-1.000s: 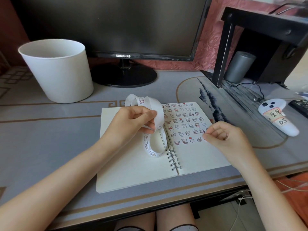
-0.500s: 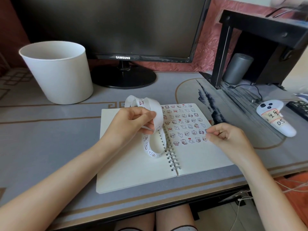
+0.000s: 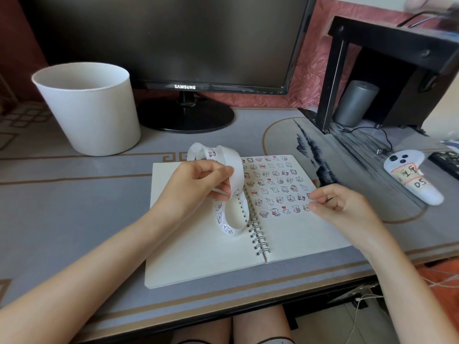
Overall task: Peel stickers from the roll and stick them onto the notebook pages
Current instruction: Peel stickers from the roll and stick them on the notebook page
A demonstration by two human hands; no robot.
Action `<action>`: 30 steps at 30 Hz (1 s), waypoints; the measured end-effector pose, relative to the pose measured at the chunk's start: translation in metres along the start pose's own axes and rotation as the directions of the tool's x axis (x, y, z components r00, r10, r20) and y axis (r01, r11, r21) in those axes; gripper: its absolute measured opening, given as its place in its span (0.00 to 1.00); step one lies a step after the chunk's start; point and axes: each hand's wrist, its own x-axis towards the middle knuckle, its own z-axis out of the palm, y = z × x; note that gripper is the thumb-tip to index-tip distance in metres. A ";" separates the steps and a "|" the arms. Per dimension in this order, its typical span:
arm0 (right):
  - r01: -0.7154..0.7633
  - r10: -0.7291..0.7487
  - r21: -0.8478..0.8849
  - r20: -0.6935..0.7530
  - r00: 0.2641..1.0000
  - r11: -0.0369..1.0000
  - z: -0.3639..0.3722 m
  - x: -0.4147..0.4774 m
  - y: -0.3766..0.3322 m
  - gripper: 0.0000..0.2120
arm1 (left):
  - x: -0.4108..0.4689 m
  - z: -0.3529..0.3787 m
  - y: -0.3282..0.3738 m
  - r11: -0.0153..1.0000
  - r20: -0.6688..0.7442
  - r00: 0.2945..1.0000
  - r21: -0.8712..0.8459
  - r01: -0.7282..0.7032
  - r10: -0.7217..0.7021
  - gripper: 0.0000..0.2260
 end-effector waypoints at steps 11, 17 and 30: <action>0.035 -0.035 -0.111 0.002 0.999 0.993 -0.003 0.000 -0.007 0.07 | 0.000 0.000 -0.001 1.000 0.002 1.000 -0.009 -0.026 0.026 0.10; 0.371 -0.371 0.017 0.024 0.928 0.929 0.033 -0.004 -0.060 0.04 | 0.002 -0.003 -0.002 0.998 -0.028 0.998 -0.034 -0.055 0.054 0.11; 0.322 -0.393 0.334 0.168 0.904 0.886 0.079 0.022 -0.082 0.07 | 0.005 -0.008 0.001 0.992 -0.102 0.991 -0.090 -0.091 0.082 0.14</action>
